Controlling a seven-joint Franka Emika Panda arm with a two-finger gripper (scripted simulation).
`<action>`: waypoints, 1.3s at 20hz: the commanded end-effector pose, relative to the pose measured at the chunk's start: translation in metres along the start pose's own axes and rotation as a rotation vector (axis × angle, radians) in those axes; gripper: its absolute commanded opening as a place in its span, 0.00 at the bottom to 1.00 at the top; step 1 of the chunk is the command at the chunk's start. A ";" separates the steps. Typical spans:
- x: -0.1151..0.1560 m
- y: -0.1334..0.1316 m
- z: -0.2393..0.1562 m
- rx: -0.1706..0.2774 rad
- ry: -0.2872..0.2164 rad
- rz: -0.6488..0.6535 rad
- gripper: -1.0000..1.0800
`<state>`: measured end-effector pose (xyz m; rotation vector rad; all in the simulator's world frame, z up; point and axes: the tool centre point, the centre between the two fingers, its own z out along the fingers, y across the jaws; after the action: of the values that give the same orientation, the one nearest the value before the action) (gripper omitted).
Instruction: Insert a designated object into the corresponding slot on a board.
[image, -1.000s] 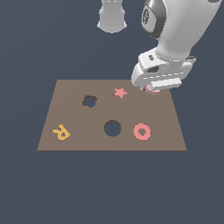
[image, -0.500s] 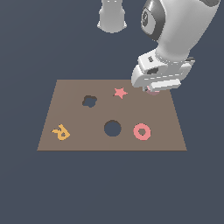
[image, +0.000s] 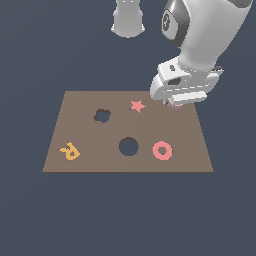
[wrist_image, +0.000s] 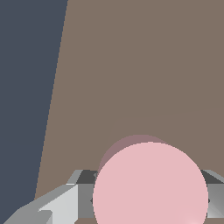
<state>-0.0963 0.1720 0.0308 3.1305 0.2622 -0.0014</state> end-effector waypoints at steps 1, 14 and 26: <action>0.004 0.001 0.000 0.000 0.001 0.020 0.00; 0.057 0.021 -0.003 0.001 0.001 0.339 0.00; 0.124 0.092 -0.007 0.003 0.002 0.885 0.00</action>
<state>0.0330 0.1114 0.0368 2.9801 -0.9997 0.0003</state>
